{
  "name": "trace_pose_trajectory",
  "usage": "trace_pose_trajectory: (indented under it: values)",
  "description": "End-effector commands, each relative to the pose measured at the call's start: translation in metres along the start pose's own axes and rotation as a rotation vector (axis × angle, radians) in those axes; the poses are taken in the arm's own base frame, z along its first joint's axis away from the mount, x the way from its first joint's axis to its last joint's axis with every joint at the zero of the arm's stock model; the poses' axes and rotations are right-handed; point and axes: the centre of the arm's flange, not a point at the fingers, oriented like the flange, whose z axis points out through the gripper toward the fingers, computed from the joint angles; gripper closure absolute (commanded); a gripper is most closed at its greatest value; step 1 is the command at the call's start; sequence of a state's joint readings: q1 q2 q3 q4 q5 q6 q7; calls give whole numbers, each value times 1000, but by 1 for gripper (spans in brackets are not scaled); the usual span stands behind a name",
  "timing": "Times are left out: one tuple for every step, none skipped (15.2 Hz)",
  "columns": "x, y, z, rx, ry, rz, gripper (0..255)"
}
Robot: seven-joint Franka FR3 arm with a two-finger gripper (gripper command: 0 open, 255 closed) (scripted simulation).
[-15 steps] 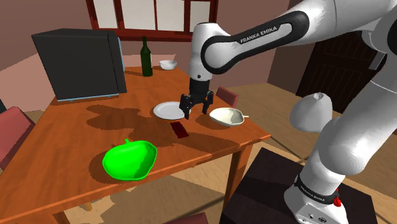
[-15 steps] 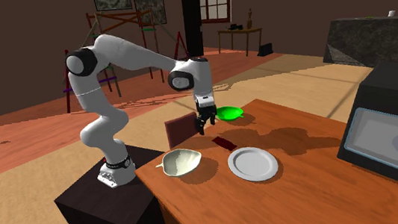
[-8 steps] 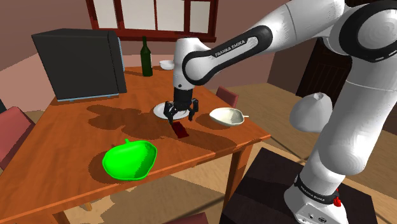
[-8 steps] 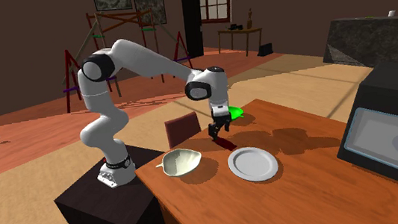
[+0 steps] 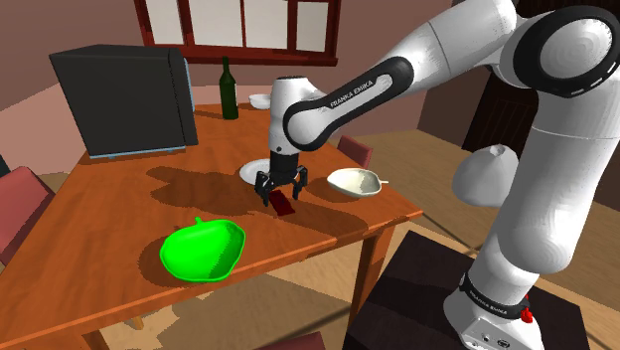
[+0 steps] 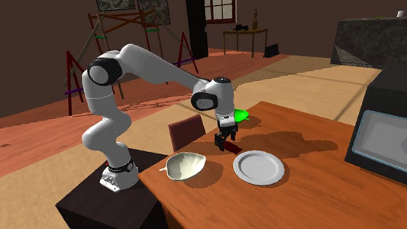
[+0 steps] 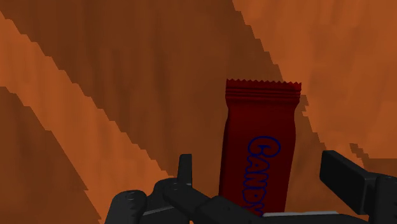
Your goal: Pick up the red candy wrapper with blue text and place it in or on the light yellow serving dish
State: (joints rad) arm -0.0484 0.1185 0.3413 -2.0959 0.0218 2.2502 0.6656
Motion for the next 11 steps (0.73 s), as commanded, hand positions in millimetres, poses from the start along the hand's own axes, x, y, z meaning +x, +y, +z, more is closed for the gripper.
trace_pose_trajectory:
  values:
    - [0, 0, 1, 0, 0, 0, 0]
    - [0, 0, 1, 0, 0, 0, 0]
    - [0, 0, 1, 0, 0, 0, 0]
    - [0, 0, 1, 0, 0, 0, 0]
    - [0, 0, 1, 0, 0, 0, 0]
    - [0, 0, 1, 0, 0, 0, 0]
    - [0, 0, 1, 0, 0, 0, 255]
    - [0, 0, 1, 0, 0, 0, 255]
    - [0, 0, 1, 0, 0, 0, 255]
    - [0, 0, 1, 0, 0, 0, 255]
    - [0, 0, 1, 0, 0, 0, 255]
